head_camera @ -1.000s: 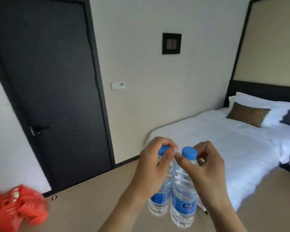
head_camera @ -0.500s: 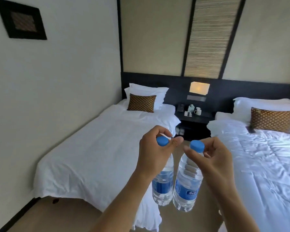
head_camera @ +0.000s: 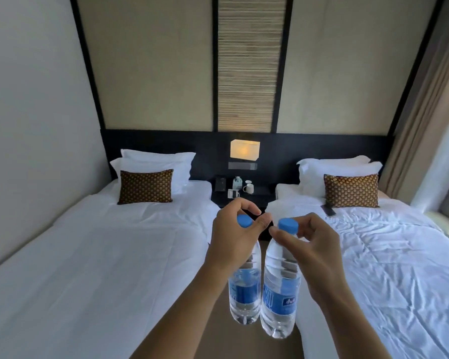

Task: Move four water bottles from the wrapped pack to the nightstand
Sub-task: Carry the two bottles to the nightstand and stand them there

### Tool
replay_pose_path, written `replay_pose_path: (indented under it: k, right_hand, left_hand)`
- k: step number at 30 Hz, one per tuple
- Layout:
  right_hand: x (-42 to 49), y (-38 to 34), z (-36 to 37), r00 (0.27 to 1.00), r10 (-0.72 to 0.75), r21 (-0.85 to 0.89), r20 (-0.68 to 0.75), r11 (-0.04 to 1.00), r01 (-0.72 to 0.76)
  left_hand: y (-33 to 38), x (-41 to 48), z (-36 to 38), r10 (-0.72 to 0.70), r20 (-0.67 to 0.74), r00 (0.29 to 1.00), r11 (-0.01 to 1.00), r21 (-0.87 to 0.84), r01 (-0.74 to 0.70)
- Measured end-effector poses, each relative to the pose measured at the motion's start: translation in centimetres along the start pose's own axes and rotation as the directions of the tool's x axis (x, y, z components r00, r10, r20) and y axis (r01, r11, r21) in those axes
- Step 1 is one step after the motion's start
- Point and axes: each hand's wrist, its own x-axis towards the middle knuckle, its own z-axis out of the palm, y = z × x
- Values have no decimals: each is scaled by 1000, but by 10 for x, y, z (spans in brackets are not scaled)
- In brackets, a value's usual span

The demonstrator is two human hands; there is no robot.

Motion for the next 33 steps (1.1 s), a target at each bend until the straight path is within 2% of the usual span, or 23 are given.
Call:
replay_pose_path:
  k: [8,16,19,27,33]
  right_hand:
    - [227,99,12,998,-17,-4,53,1000,17]
    - [424,235,72,999,42,-63,13,997,-41]
    - [503,278,98,999,54,-84,-4,995,-54]
    - [710,371,143,990,125,-43,-66,991,-128]
    - [859,475,162,982,176,-16,-63,984,-177]
  left_hand:
    - [-59,214,97,20,-10,1000,999,46,-20]
    - [-189,415,165,22,1,1000,1000,9,-22]
    - [-232,499,186,15,49,999,1000,-9,-15]
    - [-318,714,252,15,112,994,999,-43,-11]
    - [-403,857,329,-2,116,993,999,-48,8]
